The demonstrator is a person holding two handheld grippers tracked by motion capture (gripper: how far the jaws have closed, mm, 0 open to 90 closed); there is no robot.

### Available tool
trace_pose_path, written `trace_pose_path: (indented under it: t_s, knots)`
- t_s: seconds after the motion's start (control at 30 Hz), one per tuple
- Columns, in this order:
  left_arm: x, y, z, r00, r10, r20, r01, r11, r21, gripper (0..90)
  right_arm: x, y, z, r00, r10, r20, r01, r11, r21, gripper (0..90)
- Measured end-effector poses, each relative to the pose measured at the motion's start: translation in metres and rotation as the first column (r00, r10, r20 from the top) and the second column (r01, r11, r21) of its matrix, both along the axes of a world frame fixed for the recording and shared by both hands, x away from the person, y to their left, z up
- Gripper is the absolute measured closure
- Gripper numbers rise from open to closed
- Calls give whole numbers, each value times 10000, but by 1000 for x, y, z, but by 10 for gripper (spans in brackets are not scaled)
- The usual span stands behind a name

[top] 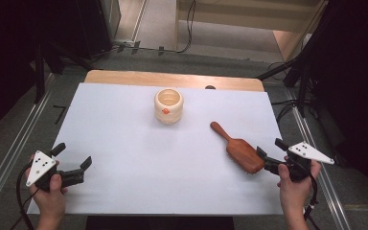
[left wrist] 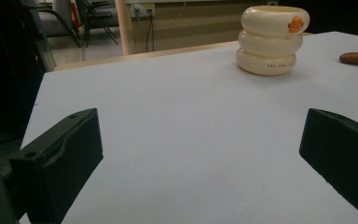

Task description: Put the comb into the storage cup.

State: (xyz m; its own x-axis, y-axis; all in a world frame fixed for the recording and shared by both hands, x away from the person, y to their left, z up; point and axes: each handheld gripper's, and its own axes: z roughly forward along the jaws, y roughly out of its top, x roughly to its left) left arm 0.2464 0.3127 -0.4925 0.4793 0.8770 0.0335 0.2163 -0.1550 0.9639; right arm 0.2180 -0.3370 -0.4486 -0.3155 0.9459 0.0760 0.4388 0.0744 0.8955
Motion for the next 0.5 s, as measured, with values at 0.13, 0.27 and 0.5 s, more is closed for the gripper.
trace_pose_path:
  t_s: [0.13,0.27,0.5]
  knots:
    - [0,0,0,10000,-9,1,9,10000,-5,0,15,5,10,9983,485,-330,-492,9986,-211,337]
    - [0,0,0,10000,-31,5,31,10000,-11,0,33,16,17,9939,687,-867,-743,9952,-630,513]
    - [0,0,0,10000,-37,-4,37,10000,-39,0,64,35,26,9751,1438,-1689,-1683,9756,-1413,734]
